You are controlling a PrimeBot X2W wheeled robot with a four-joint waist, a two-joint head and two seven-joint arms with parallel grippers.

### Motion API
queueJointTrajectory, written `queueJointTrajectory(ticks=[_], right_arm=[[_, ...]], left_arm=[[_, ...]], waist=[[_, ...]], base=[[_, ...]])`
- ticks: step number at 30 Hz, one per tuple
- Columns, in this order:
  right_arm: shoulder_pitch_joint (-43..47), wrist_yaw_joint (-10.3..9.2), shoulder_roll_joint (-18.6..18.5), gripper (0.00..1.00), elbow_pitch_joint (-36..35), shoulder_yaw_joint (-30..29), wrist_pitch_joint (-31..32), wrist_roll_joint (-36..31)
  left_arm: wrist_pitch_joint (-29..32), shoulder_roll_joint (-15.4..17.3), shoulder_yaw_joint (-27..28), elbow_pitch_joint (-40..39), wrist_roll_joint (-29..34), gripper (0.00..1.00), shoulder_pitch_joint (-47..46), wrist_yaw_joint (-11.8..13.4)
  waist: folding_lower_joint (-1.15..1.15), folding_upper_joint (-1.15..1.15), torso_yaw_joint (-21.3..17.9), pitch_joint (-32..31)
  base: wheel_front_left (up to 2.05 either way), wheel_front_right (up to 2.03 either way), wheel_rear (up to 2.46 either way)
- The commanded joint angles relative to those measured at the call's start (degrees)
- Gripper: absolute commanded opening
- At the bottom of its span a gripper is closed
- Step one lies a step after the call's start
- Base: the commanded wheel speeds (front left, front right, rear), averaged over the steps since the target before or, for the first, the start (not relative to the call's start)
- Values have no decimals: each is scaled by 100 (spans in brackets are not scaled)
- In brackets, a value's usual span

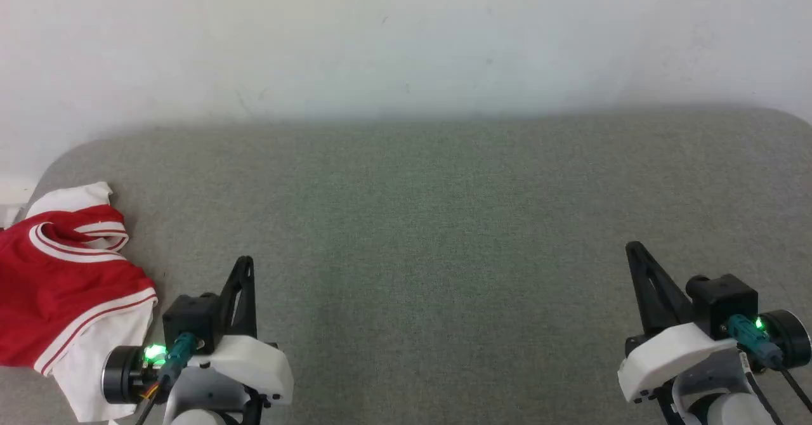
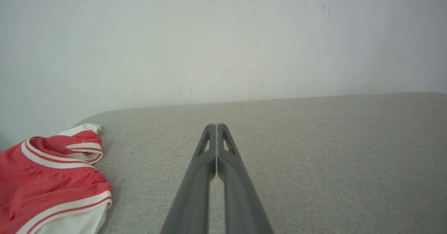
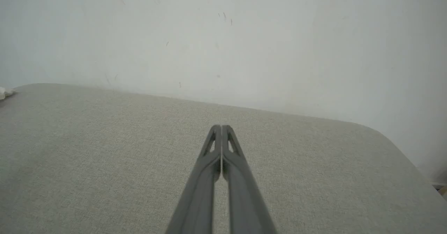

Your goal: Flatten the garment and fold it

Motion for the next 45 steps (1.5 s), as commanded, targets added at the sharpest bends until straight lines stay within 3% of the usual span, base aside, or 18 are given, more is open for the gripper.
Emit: queueJointTrajectory(ticks=[1,22,23,45], right_arm=[[-33,-3,14,0,4,-4,4,-42],[-33,-3,14,0,4,-4,4,-42],[0,0,0,100,0,-1,-1,1],[10,0,0,100,-90,-143,-233,355]], left_arm=[[2,6,20,-30,37,0,19,-46],[2,6,20,-30,37,0,19,-46],[-1,0,0,0,0,100,0,0],[-234,1,-112,-17,-132,100,-32,220]], waist=[[0,0,0,0],[0,0,0,0],[0,0,0,0],[0,0,10,33]], base=[[0,0,0],[0,0,0],[0,0,0],[0,0,0]])
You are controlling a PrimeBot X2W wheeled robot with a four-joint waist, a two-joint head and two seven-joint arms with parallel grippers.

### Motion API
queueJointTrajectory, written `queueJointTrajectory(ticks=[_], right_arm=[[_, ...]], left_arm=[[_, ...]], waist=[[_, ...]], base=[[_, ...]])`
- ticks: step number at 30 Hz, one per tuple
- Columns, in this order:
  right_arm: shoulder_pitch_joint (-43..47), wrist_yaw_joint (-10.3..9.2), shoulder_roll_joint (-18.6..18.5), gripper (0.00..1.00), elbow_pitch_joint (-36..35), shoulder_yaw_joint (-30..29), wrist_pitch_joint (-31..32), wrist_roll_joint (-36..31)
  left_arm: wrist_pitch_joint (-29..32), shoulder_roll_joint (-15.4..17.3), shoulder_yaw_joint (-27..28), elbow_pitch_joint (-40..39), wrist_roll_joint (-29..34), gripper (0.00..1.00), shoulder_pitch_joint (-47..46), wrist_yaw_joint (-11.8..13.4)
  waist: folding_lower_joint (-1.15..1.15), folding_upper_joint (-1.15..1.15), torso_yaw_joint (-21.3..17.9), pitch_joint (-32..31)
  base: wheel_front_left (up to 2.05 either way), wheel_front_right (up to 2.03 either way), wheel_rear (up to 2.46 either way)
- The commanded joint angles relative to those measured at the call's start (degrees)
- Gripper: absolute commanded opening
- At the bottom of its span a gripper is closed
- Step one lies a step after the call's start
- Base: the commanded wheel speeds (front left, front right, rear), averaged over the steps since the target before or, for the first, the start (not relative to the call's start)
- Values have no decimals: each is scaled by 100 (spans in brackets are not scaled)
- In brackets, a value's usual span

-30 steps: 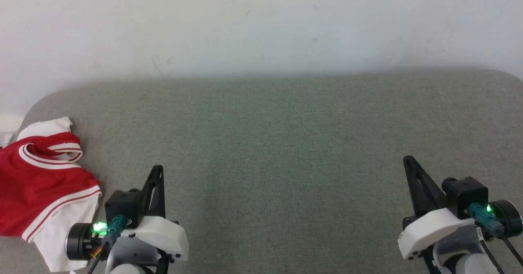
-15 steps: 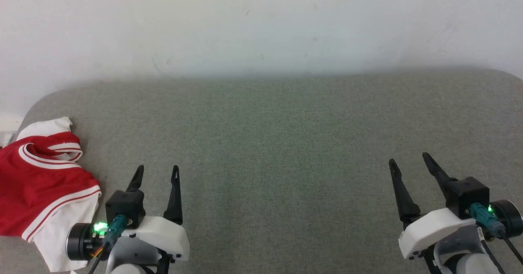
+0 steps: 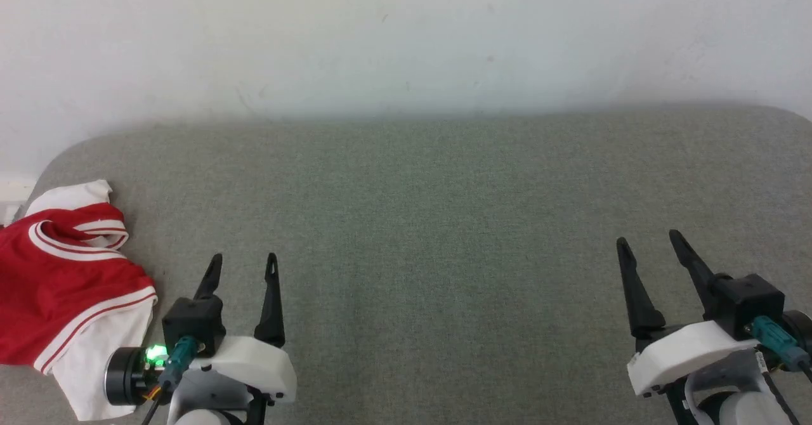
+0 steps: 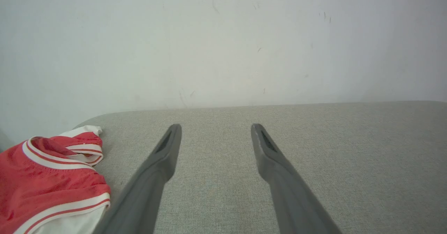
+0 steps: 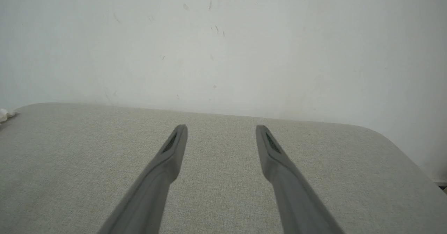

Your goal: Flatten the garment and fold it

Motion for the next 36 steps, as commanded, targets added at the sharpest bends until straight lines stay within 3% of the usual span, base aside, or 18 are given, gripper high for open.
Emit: queueJointTrajectory(ticks=[1,18,36], right_arm=[[11,-1,4,100,-34,-15,-67,89],[35,-1,6,100,-113,-57,-270,308],[86,-1,8,100,-150,-112,-486,521]], left_arm=[[-71,1,-27,-25,-59,100,-33,60],[-274,2,-96,-51,-107,100,-76,236],[-490,3,-103,-81,-187,100,-53,445]], waist=[[0,0,4,4],[0,0,202,45],[0,0,827,62]], base=[[0,0,0],[0,0,0],[0,0,0]])
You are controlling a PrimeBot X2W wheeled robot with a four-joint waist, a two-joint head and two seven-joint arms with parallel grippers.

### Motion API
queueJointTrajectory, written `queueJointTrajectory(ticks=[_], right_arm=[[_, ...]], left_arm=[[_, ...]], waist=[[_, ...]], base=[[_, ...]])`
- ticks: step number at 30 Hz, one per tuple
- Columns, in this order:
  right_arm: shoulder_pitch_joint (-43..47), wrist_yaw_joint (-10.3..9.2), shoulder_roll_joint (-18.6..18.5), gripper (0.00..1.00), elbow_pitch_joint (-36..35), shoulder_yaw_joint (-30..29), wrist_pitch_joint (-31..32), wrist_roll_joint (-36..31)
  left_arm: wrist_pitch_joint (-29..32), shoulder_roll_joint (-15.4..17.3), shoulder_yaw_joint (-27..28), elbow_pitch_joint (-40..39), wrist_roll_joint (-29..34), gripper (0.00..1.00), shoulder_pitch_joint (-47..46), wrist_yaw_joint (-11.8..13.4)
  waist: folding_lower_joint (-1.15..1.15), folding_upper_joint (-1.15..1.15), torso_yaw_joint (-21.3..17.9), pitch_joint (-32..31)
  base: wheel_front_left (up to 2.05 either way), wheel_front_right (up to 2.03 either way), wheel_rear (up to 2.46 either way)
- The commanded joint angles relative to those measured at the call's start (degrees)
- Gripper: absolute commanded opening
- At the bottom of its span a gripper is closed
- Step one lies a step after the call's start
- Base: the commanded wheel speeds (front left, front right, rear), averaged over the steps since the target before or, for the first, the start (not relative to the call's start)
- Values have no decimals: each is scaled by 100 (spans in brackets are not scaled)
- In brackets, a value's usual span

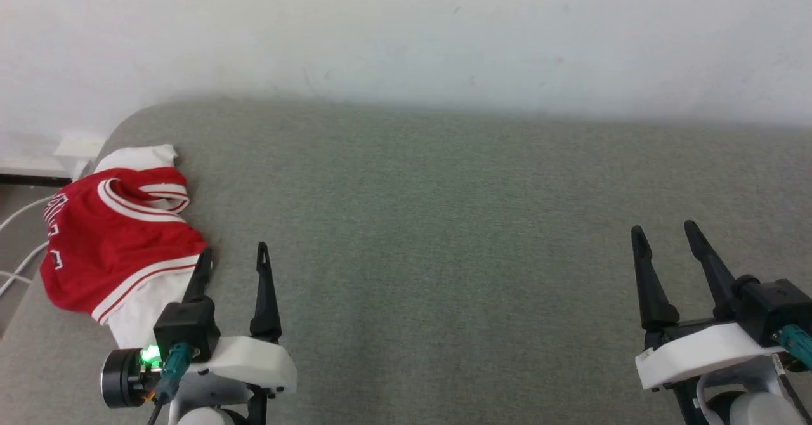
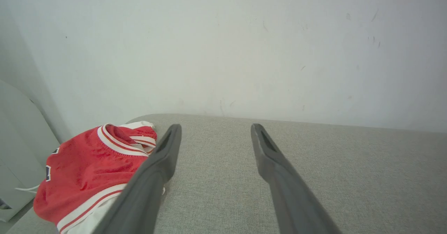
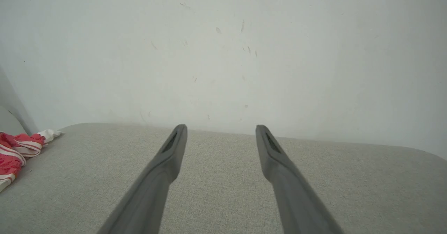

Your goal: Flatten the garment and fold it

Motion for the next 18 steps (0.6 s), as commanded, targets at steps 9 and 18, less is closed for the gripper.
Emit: queueJointTrajectory(ticks=[9,18], right_arm=[[82,-2,8,100,-55,-55,-149,155],[103,-2,9,100,-77,-82,-257,237]], left_arm=[[-163,3,-33,-30,-95,100,-39,140],[-270,3,-29,-40,-163,100,-23,247]], waist=[[0,0,457,17],[0,0,841,38]], base=[[0,0,0],[0,0,0]])
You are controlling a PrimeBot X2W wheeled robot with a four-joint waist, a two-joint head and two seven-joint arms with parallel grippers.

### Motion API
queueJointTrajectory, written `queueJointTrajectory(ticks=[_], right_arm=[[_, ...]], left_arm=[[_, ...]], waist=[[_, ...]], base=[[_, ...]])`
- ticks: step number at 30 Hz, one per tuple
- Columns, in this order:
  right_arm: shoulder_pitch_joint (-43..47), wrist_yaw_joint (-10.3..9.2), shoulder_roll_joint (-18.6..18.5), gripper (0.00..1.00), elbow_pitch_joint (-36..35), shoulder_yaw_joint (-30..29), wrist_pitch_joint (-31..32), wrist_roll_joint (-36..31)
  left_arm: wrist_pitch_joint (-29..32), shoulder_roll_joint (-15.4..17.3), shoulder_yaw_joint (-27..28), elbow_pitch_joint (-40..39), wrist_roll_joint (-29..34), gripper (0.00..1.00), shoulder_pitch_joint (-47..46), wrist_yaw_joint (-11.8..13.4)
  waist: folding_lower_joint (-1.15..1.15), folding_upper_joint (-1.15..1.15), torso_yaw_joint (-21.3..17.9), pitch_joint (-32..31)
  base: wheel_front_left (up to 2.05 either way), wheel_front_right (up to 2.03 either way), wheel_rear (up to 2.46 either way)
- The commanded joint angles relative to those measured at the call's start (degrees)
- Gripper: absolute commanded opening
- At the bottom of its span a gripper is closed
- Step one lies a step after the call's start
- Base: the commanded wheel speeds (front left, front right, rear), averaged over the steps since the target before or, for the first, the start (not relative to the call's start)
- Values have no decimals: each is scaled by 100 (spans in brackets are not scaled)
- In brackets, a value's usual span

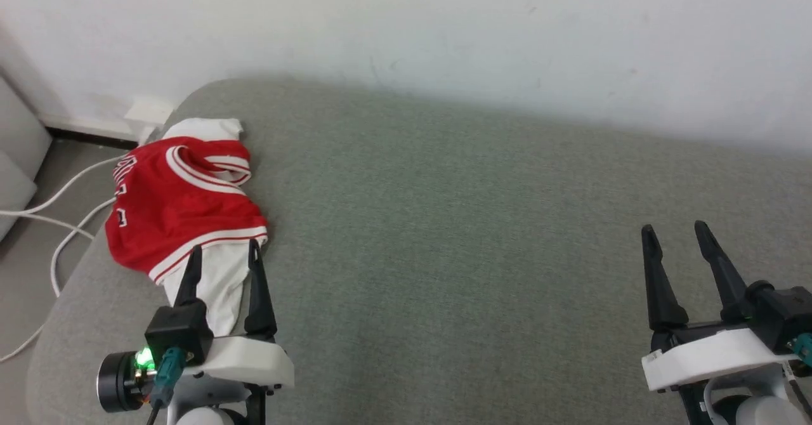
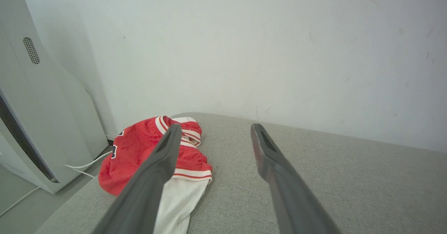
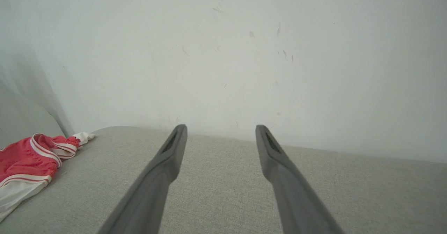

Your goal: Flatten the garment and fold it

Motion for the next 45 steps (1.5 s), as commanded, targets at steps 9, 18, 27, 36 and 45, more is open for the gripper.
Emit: queueJointTrajectory(ticks=[9,18,27,36,45], right_arm=[[47,-2,9,100,-73,-14,-158,126],[67,-2,11,100,-111,-41,-266,228],[36,-3,12,100,-166,-41,-373,308],[-119,-3,13,100,-270,-112,-481,287],[-450,-3,14,100,-456,-233,-588,160]], left_arm=[[-158,4,5,-33,-117,100,-15,157],[-266,4,21,-39,-186,100,-6,258],[-374,5,155,-74,-213,100,-140,264],[-482,431,690,741,-380,100,-1303,-278],[393,1500,694,2452,-643,100,-3335,-1036]], waist=[[0,0,413,33],[0,0,675,56],[0,0,785,156],[0,0,632,531],[0,0,282,1250]], base=[[0,0,0],[0,0,0],[0,0,0],[0,0,0],[0,0,0]])
